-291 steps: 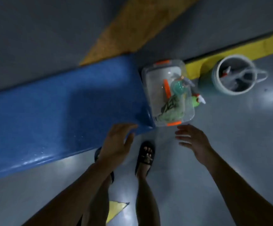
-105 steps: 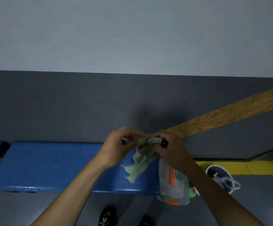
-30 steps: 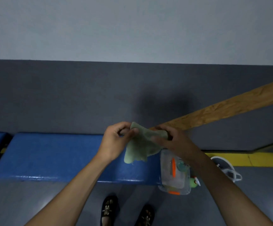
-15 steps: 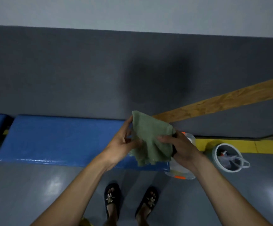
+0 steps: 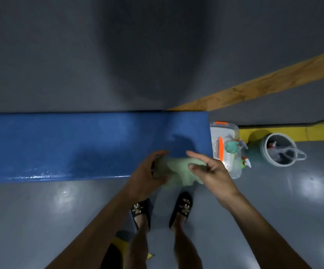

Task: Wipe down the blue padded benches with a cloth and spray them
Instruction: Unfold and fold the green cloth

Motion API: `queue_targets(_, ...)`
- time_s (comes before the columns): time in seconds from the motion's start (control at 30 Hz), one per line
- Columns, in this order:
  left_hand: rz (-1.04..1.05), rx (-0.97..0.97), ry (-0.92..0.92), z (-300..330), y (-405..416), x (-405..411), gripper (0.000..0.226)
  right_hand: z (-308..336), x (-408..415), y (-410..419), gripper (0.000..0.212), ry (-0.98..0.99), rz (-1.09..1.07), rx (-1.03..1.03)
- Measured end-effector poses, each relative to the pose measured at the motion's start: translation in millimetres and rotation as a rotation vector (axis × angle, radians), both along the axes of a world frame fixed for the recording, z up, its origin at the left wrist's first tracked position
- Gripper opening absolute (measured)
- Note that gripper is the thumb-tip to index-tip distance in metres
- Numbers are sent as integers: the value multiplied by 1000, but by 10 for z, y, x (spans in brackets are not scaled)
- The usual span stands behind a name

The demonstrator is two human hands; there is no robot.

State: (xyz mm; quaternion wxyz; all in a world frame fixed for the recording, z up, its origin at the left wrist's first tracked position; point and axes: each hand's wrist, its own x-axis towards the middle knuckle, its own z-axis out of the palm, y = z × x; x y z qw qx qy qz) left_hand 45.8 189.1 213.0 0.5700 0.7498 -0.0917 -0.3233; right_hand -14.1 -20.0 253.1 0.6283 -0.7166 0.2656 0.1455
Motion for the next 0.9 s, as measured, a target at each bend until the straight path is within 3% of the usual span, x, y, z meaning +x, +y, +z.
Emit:
queue_targets(0.1,-171,197,-225,-359,-43,-74,57,-326,-121,59,48,29,73,-30)
queue_targets(0.2,-230,383,-360,-689,-152,-178,32,-786,-229,32,41,3,284,-387)
queue_targets(0.27,-256,414,-392,-921,-206,-256,25,-1055,-302,-54,30,-12,332,-483)
queue_targets(0.33,-307,320,-268,-1108,-255,-311,27,-1331,-420,-211,25,-34,332,-484)
queue_targets(0.4,-319,195,-38,-1229,-332,-360,19,-1482,-543,-384,27,71,251,-261)
queue_targets(0.47,-287,109,146,-1350,-465,-418,15,-1621,-670,-535,41,185,35,114)
queue_targets(0.57,-267,16,275,-1560,-741,-532,17,-1925,-897,-648,71,184,-347,513)
queue_targets(0.67,-157,-48,368,-1801,-1011,-670,23,-2184,-1067,-671,65,149,-553,866)
queue_targets(0.77,-114,-23,379,-2055,-1209,-860,25,-2413,-1160,-676,67,213,-576,992)
queue_targets(0.9,-95,19,357,-2306,-1287,-1058,25,-2671,-1176,-733,54,284,-701,854)
